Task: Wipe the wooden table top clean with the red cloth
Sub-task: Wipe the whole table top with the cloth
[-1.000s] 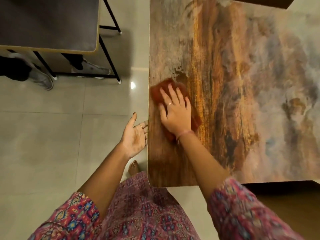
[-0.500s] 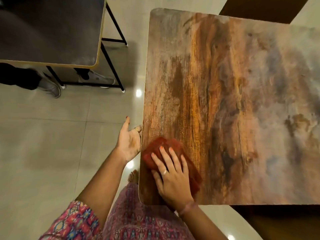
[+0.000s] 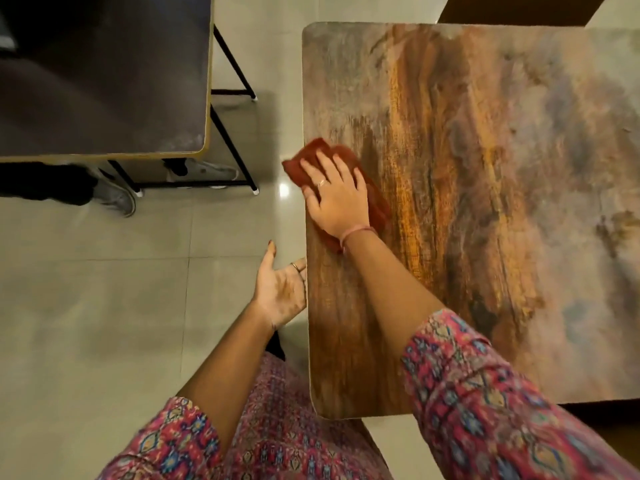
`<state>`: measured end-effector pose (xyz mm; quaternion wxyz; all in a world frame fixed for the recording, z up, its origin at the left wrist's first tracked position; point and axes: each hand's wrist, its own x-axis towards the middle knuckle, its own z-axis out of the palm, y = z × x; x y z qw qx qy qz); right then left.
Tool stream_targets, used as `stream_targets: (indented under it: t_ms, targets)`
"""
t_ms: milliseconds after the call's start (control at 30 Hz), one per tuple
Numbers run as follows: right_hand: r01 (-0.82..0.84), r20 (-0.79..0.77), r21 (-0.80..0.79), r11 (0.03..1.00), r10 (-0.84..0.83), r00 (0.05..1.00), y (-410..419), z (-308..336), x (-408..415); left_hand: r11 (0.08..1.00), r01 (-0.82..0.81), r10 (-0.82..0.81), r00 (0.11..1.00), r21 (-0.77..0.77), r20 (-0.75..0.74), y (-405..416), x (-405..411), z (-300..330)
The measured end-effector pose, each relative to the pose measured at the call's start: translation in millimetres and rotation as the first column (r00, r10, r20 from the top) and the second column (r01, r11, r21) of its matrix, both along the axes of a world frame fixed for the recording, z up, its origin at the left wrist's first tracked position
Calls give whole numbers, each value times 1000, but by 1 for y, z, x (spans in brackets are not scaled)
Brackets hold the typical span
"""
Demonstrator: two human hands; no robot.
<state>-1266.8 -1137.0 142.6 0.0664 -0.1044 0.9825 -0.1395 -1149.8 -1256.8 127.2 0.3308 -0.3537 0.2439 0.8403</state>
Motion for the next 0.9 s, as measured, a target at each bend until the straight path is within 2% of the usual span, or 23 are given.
stream_targets:
  t_ms: [100,167,233,333,400,467,633,900]
  targets:
    - [60,49,3,998,-60,997,-8,0,-51,996,78,-79,997,46,21,-7,-6,-3]
    - [114,25,-15,993,-113,993,-13,-4,-40,988,148,-149,989,54,16,-13,-16,-5]
    - [172,-20,-24,985,-173,985,-17,-6,9,978,191,-193,981,83,9,-19,-28,-5]
    - [265,3,2,964,-265,964,-19,-7,119,969,214,-220,975,120,42,-25,-58,-4]
    - [268,21,36,963,-269,963,-16,-7,183,961,262,-264,964,86,20,-26,-85,-3]
    - [244,48,59,968,-247,968,-11,-7,202,948,317,-317,948,30,-12,-25,-114,1]
    - [290,40,78,954,-293,955,-7,-2,98,927,375,-376,924,-29,-74,-25,-174,10]
    - [297,-10,39,954,-297,955,-6,-3,-149,951,310,-310,951,-6,24,-17,-211,14]
